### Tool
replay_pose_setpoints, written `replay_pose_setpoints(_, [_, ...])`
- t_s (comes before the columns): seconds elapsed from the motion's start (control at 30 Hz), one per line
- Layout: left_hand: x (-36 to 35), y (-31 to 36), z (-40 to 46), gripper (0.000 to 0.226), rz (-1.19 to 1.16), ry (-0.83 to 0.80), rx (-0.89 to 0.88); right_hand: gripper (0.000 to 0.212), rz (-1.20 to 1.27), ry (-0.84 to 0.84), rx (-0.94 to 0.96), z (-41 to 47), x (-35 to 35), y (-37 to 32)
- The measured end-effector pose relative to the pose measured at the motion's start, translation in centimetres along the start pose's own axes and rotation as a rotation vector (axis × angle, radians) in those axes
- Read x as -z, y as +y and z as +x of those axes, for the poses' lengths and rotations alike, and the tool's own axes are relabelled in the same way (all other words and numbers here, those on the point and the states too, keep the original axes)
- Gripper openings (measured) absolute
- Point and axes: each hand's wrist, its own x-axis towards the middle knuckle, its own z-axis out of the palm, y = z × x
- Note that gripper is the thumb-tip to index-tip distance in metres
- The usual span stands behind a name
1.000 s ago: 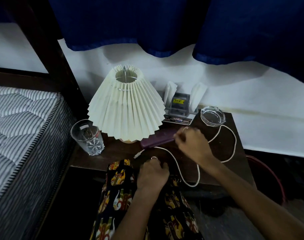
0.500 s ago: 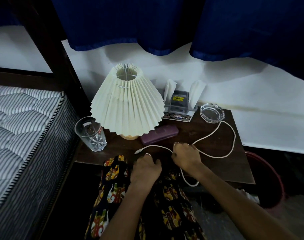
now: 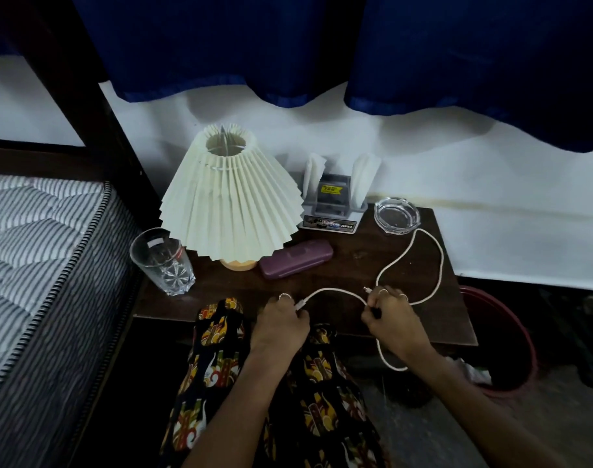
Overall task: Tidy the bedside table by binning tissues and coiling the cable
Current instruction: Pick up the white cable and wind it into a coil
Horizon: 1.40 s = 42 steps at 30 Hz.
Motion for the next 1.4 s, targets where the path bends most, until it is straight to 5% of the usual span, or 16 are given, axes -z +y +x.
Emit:
replay_pose_setpoints(0.23, [-1.0,1.7,-1.5,0.073,0.024,-0.086,-0.367,0.014,0.152,0.063,0.059,-4.1,3.1,-0.7])
replay_pose_setpoints(0.47, [0.2,2.1,-6.2,0.020,-0.071,-0.099,-0.538,0.026,0.330,0.156,0.001,-12.5,7.8,-1.4])
replay_pose_setpoints(0.57, [1.6,2.8,-9.5,0.015,-0.171,-0.144,-0.608,0.018,0.355,0.149,-0.011,-15.9,9.8,-1.0])
replay_pose_setpoints(0.9, [6.0,5.6,-19.0,0.026,-0.720,-0.429,-0.481,0.007,0.444,0.089,0.082,-21.7,13.1,-2.2])
replay_pose_setpoints(1.03, [7.6,6.7,-21.3,0.026,-0.979,-0.576,-0.481,0.018,0.448,0.061,0.107,-21.1,13.5,-3.8])
replay_pose_setpoints(1.23, [10.1,8.0,-23.6,0.031,-1.236,-0.664,-0.565,0.018,0.849,-0.117,0.138,-22.7,14.9,-8.1])
replay_pose_setpoints(1.4, [11.8,9.2,-24.3,0.033,-1.623,-0.574,-0.575,0.026,1.092,-0.172,0.146,-24.0,14.8,-10.4])
